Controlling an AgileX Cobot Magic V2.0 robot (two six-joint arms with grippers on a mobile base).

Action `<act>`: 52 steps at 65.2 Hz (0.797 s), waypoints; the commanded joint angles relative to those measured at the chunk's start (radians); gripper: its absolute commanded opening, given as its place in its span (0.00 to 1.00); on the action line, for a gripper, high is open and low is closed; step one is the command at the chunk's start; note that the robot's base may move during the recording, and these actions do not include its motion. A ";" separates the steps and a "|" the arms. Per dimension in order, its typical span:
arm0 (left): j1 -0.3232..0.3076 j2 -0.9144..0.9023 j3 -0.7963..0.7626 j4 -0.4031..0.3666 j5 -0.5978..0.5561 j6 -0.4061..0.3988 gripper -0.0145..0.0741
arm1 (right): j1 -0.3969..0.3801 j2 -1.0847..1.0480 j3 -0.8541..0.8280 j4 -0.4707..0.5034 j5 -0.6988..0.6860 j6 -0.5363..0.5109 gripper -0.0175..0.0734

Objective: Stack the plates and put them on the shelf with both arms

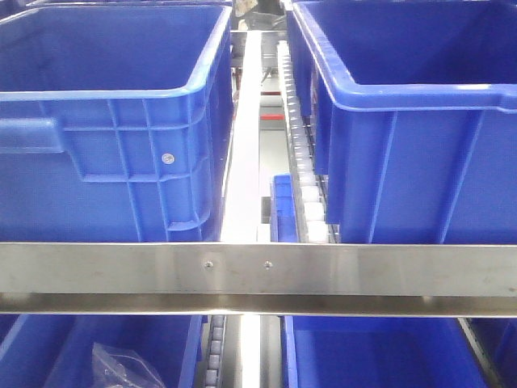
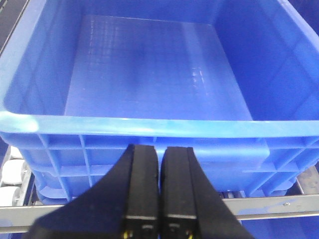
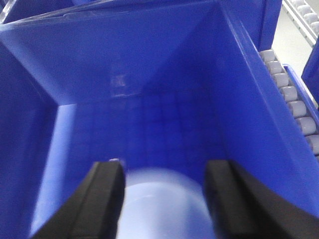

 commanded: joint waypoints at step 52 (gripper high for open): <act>0.000 -0.003 -0.029 0.000 -0.080 -0.007 0.26 | -0.004 -0.762 0.645 -0.001 -0.246 -0.003 0.25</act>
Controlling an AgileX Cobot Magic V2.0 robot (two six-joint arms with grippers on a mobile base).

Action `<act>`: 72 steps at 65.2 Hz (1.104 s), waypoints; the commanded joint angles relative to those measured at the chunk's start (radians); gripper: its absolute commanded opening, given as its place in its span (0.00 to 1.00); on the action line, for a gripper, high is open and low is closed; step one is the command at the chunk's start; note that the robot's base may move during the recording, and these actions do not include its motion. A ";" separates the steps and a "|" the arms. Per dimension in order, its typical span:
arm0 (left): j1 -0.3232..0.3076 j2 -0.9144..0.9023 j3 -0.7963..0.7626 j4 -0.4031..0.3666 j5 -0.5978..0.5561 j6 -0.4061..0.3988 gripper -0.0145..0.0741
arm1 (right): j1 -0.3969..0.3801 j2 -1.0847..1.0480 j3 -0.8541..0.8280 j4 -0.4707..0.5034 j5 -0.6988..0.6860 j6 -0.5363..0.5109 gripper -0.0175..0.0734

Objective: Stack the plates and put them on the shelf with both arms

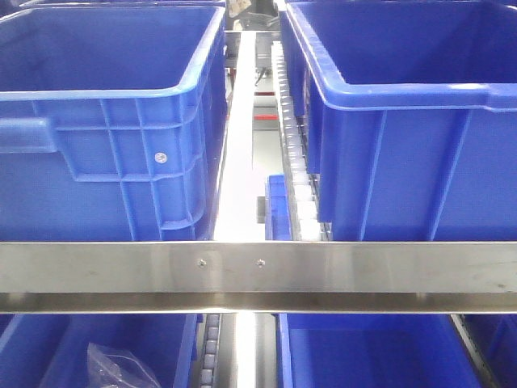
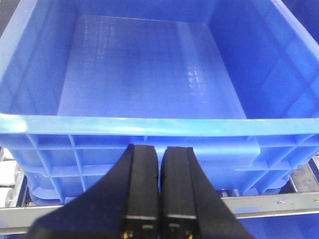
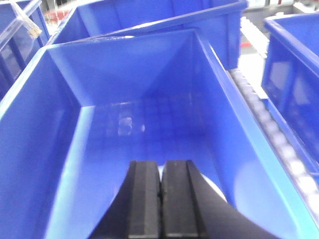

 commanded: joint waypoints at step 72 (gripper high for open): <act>0.000 -0.003 -0.029 0.000 -0.080 -0.007 0.26 | 0.002 -0.547 0.378 0.000 0.083 -0.002 0.25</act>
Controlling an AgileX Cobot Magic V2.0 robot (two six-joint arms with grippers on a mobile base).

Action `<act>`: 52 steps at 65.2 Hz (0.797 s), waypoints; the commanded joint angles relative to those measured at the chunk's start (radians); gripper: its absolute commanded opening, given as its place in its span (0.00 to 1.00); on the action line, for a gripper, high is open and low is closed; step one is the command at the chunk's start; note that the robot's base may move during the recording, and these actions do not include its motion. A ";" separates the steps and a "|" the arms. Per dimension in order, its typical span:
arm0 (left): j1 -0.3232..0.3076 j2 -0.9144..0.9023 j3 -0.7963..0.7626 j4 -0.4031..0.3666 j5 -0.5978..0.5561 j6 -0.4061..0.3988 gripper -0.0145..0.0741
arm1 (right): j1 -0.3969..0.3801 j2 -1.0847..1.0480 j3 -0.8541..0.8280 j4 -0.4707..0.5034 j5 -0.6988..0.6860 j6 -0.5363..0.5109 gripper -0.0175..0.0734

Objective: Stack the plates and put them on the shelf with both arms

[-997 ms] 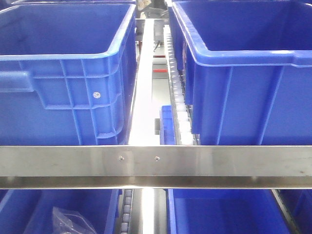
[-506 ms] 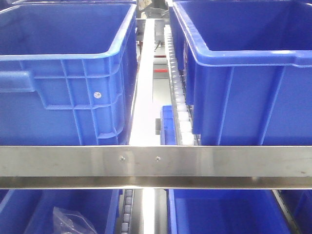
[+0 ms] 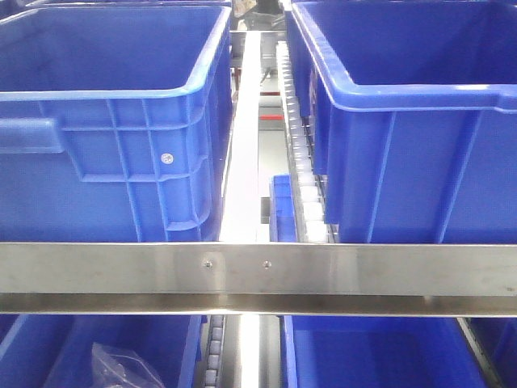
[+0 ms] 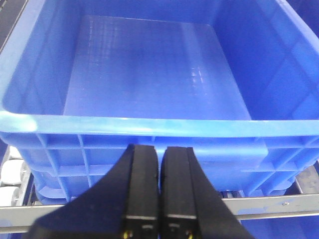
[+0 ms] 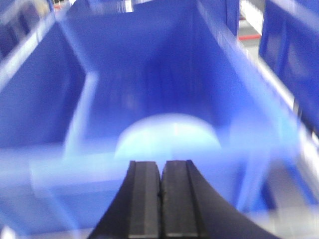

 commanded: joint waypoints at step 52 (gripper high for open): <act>0.000 -0.003 -0.029 0.000 -0.080 -0.007 0.26 | 0.003 -0.266 0.158 0.000 -0.050 -0.002 0.25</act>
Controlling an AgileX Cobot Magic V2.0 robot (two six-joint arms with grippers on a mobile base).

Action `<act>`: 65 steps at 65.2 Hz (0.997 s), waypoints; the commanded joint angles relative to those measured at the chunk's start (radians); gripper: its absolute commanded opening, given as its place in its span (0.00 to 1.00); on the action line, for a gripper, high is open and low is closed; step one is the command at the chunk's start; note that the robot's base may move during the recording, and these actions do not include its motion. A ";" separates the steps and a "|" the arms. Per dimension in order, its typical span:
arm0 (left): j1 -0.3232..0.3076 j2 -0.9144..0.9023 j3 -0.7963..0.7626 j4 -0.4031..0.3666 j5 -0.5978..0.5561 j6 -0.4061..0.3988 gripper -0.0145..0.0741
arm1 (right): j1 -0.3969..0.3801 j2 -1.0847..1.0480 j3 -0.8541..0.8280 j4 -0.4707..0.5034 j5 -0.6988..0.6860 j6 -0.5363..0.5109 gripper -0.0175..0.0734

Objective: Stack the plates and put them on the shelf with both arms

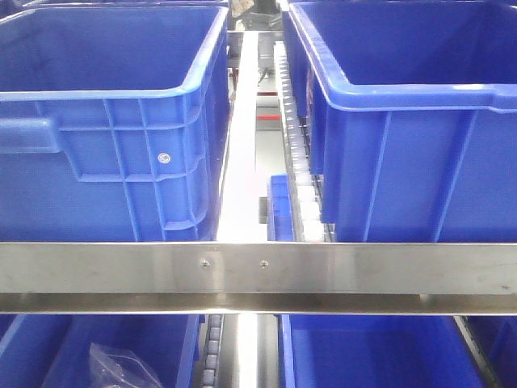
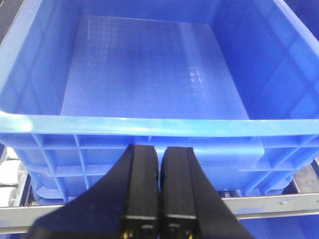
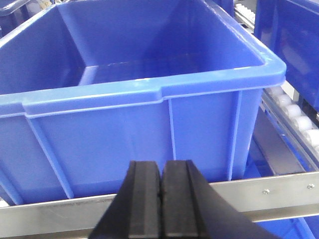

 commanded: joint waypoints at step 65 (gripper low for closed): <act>0.002 -0.209 0.063 0.030 -0.120 -0.004 0.26 | 0.003 -0.018 -0.002 0.000 -0.066 -0.002 0.25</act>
